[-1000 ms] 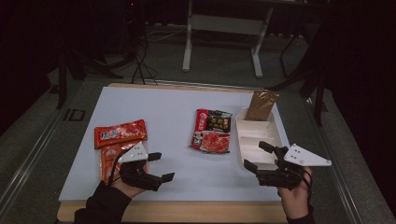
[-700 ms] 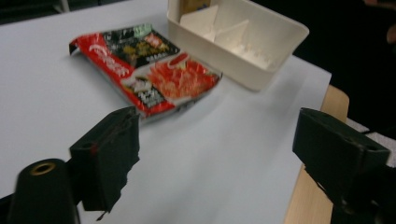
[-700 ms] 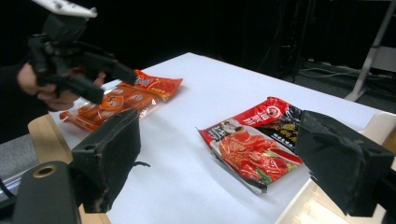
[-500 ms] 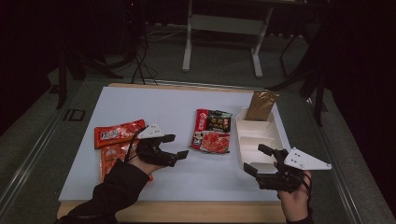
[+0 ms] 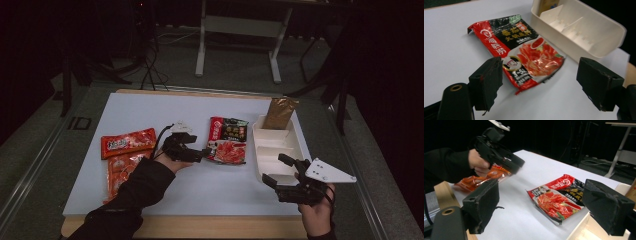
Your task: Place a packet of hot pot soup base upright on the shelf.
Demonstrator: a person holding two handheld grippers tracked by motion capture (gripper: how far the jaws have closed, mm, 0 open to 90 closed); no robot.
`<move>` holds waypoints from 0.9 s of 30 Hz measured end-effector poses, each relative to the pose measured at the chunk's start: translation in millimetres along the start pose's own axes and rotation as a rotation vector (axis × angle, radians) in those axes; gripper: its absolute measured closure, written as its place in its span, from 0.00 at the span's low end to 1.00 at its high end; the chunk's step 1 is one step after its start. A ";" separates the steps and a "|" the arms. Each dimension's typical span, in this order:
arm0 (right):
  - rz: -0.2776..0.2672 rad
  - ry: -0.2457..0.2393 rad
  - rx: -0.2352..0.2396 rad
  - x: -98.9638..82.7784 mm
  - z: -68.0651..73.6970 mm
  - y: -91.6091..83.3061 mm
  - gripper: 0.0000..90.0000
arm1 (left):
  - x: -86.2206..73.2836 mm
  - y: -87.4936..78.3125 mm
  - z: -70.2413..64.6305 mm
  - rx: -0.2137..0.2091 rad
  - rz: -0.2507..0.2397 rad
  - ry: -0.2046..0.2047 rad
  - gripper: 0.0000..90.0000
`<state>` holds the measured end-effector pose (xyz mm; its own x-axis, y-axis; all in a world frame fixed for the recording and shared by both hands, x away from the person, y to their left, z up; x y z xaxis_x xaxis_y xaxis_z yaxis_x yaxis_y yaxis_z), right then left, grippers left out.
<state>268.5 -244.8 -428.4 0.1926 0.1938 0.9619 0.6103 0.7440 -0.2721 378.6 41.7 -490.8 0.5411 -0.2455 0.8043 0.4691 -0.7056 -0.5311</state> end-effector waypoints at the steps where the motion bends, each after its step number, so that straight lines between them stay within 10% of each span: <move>1: 0.003 -0.003 -0.001 -1.1 -0.8 0.6 0.16 | 2.7 7.3 4.8 0.016 0.005 0.003 0.28; 27: 0.049 -0.045 0.044 -13.7 1.6 9.9 0.16 | 18.3 107.2 67.7 0.174 0.087 -0.133 0.42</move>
Point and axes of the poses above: each handheld gripper's, and its own axes: y roughly forward along the jaws, x roughly out of its top, z roughly to its left, the point moved 5 cm from there along y, roughly forward along the jaws, and after that the axes turned 1 degree about -y, right-handed, at the moved point
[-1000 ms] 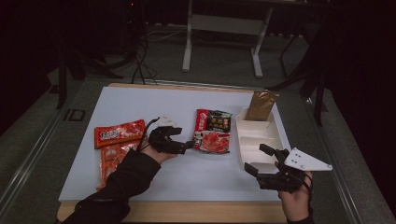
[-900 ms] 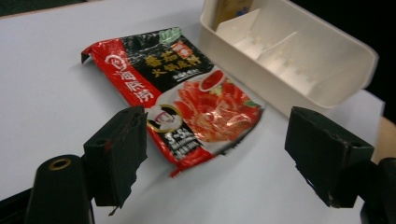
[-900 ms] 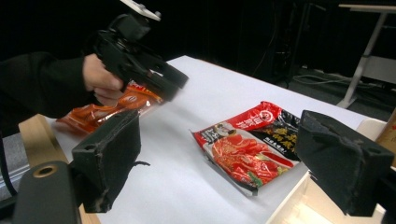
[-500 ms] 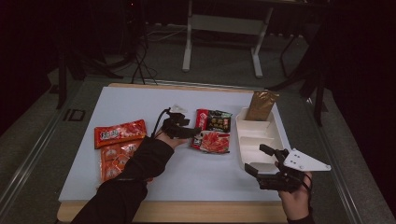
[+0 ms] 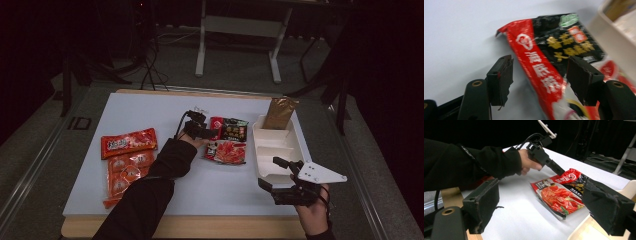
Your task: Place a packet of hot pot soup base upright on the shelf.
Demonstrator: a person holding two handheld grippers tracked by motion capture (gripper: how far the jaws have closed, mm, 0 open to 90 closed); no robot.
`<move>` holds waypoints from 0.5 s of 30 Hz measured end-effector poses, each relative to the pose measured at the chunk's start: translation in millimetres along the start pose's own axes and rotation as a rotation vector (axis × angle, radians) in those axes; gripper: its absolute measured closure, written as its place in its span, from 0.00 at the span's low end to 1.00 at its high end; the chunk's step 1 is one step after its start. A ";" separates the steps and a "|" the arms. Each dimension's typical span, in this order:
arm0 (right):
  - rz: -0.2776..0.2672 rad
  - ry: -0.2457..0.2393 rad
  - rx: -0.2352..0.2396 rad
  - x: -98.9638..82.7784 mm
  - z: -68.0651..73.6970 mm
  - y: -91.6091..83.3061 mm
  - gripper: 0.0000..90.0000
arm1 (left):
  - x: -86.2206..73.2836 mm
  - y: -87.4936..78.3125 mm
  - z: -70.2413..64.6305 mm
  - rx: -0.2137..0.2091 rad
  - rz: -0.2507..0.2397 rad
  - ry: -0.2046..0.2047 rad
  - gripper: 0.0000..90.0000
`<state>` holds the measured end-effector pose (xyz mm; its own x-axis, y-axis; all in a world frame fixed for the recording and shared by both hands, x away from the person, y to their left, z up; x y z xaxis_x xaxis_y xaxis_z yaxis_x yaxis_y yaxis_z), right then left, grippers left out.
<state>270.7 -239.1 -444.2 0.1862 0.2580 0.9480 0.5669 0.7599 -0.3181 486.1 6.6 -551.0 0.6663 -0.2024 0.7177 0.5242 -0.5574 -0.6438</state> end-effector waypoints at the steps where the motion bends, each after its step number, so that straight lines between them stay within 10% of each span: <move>1: 0.002 -0.001 0.001 -0.6 -0.1 0.9 0.16 | 0.0 0.0 0.0 0.000 0.000 0.000 0.42; 13: 0.010 -0.006 0.010 -1.7 1.3 3.2 0.16 | -9.1 25.1 -0.8 -0.014 0.106 -0.054 0.42; 15: 0.012 -0.005 0.011 -1.8 1.5 3.6 0.16 | -9.7 25.7 -3.2 -0.045 0.116 -0.053 0.54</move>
Point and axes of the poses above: each handheld gripper's, and its own axes: y roughly forward along the jaws, x roughly out of its top, z roughly to its left, the point moved 5 cm from there along y, roughly forward along the jaws, and after that the axes turned 1 degree about -y, right-handed, at the moved point
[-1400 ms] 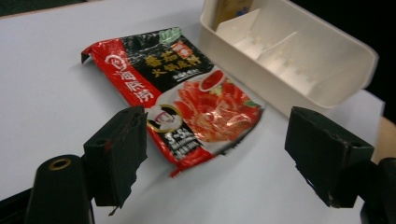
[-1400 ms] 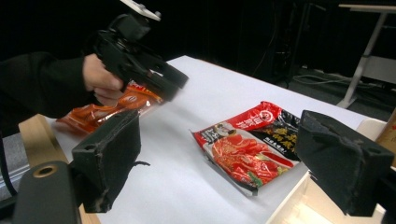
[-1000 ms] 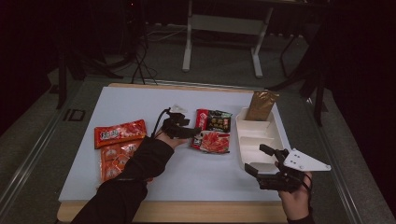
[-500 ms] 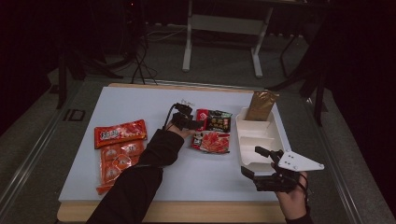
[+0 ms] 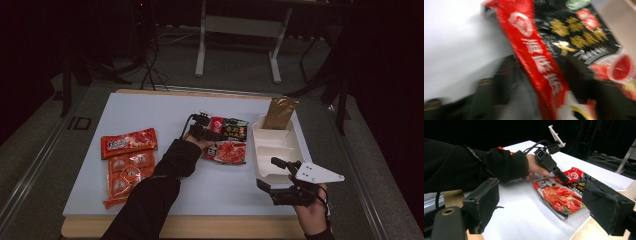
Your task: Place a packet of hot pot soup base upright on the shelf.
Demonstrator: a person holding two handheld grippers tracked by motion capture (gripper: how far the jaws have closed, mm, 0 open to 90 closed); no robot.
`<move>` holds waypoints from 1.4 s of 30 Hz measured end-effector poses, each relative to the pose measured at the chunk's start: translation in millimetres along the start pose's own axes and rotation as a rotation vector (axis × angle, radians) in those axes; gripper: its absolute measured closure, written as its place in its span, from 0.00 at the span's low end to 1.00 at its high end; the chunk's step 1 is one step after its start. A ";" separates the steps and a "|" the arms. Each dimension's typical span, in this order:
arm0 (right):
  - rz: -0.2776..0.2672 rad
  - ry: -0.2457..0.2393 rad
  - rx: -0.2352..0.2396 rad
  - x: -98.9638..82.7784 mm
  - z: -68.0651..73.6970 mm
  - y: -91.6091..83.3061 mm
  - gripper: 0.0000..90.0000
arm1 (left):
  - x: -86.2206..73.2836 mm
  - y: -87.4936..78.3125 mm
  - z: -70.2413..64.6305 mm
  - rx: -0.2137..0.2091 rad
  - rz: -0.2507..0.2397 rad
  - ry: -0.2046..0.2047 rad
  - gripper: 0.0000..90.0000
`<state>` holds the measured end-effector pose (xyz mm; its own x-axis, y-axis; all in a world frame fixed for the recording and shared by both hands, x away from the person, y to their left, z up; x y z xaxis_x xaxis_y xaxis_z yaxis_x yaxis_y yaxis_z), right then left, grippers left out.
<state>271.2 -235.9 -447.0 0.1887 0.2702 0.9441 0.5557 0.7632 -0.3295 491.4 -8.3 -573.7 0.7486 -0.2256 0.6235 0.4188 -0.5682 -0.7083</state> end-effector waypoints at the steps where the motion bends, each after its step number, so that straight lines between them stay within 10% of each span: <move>1: 0.002 0.000 0.001 -0.1 0.2 0.3 0.16 | -0.3 1.0 -2.6 0.025 0.007 0.013 0.55; 8: 0.010 -0.004 0.010 -0.8 1.2 3.1 0.16 | 2.9 0.9 -6.7 0.112 0.080 0.031 0.77; 20: 0.010 0.004 0.011 -1.6 0.2 4.4 0.16 | 5.9 -4.8 -7.8 0.134 0.061 0.048 0.97; 42: -0.007 0.017 -0.002 0.3 -2.5 2.7 0.17 | 7.3 -61.1 -21.3 0.078 -0.056 0.082 0.99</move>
Point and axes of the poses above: each handheld gripper's, and its own axes: y roughly forward along the jaws, x roughly out of its top, z roughly to its left, the point moved 5 cm from there along y, roughly forward along the jaws, and after that the axes turned 1 degree about -y, right-handed, at the moved point
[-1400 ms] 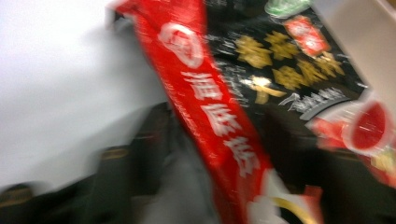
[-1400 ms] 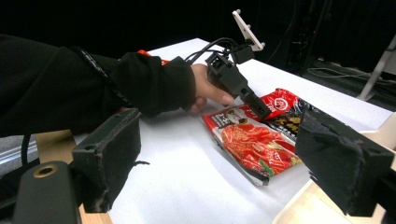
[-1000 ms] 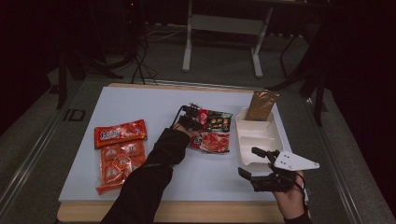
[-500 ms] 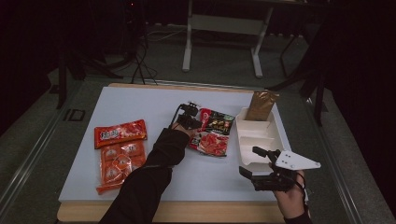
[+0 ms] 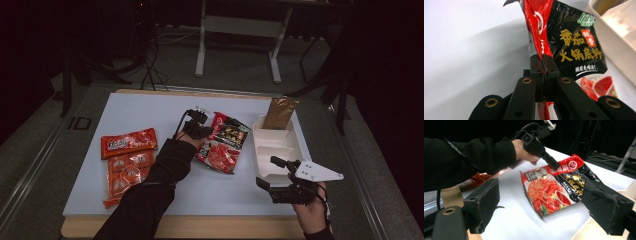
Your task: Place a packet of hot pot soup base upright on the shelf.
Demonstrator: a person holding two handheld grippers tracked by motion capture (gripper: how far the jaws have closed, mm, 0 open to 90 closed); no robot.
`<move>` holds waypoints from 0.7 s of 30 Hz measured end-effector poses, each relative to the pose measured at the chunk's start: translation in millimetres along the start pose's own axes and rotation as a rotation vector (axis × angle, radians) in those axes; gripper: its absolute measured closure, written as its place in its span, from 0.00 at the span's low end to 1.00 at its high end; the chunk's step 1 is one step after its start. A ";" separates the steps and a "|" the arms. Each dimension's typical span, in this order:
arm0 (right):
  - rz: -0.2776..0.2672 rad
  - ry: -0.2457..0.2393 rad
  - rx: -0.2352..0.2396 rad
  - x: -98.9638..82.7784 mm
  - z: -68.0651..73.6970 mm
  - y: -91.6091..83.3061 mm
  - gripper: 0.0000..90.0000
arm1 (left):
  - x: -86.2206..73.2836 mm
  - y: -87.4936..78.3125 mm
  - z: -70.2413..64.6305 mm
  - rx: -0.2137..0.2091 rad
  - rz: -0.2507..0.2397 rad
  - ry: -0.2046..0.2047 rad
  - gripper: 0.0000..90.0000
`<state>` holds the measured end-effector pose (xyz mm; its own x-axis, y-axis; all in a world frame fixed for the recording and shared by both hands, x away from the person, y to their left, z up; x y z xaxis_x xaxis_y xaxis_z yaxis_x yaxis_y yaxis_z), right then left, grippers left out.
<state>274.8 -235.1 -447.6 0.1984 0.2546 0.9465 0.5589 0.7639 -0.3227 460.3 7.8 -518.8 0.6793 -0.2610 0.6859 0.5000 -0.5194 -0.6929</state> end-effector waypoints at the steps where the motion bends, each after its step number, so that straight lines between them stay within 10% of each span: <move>1: 0.001 0.004 0.002 -0.1 0.1 0.2 0.17 | 0.2 -3.5 -0.7 0.002 -0.003 0.008 0.99; 21: -0.013 0.007 -0.023 5.2 -6.6 -0.3 0.18 | 0.7 -72.6 -14.2 -0.117 -0.203 0.033 0.99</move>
<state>281.0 -238.0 -442.6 0.1966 0.2406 0.9505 0.5796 0.7534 -0.3106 416.8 33.8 -464.9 0.5524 -0.1667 0.8168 0.5578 -0.6542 -0.5107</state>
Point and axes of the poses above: each handheld gripper's, and its own axes: y roughly forward along the jaws, x roughly out of its top, z roughly to its left, the point moved 5 cm from there along y, roughly forward along the jaws, and after that the axes turned 1 degree about -y, right-handed, at the moved point
